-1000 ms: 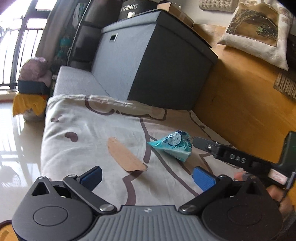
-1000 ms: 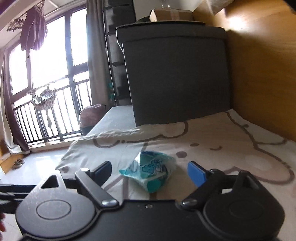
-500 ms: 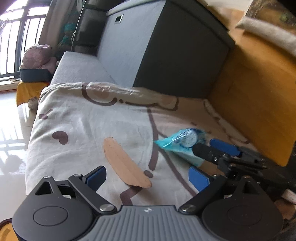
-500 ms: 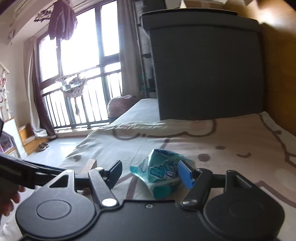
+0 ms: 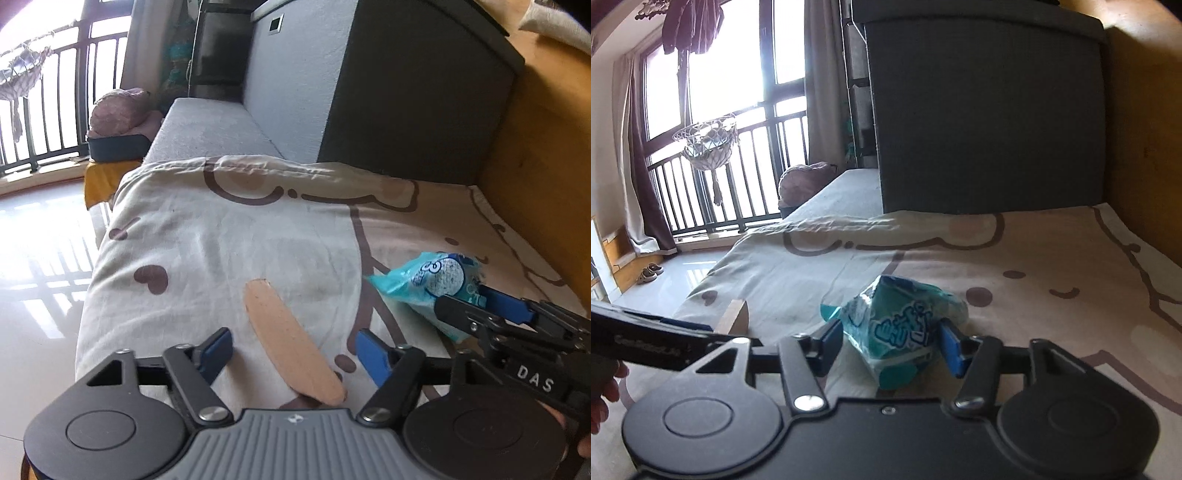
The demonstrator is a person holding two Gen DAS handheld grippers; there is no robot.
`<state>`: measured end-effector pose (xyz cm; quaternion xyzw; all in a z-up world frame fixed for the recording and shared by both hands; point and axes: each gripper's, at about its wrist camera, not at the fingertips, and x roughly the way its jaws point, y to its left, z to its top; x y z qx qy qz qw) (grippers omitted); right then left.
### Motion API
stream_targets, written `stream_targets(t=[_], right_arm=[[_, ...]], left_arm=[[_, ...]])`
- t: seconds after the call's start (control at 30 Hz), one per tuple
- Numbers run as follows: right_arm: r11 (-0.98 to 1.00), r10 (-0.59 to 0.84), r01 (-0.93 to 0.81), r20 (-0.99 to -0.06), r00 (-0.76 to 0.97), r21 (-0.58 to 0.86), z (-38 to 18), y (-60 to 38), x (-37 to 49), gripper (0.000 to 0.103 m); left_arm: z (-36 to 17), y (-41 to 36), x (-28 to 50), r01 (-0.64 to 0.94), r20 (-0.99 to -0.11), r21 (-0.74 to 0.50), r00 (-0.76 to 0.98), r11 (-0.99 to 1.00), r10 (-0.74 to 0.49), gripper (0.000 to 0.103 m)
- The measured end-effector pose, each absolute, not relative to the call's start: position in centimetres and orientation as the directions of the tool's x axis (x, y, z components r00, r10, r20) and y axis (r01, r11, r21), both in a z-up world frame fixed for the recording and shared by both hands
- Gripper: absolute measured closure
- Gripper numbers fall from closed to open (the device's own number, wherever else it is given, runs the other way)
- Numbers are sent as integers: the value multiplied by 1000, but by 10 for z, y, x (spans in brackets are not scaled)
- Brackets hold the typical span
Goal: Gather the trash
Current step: 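Grasp the wooden stick with left tool while right tool grasps teal wrapper, then lift the stick and teal wrapper and carry them toward the wastebasket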
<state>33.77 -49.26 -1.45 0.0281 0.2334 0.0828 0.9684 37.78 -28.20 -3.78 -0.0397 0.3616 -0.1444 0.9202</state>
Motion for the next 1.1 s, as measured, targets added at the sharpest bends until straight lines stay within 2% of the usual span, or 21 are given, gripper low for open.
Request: stream_targets(t=[0.1, 0.3, 0.57, 1.1], right_arm=[[986, 167, -152, -446, 879, 69, -14, -489, 336, 60], [984, 173, -172, -440, 881, 42, -14, -483, 333, 70], [981, 192, -173, -430, 882, 83, -11, -484, 321, 76], [980, 129, -58, -386, 913, 191, 12, -489, 257, 76]], left_arm=[[-37, -282, 379, 209, -666, -159, 699, 965, -262, 55], [-34, -280, 376, 250, -686, -182, 661, 951, -304, 85], [-30, -275, 358, 323, -670, -160, 659, 933, -343, 88], [11, -255, 300, 409, -599, -87, 707, 908, -376, 88]])
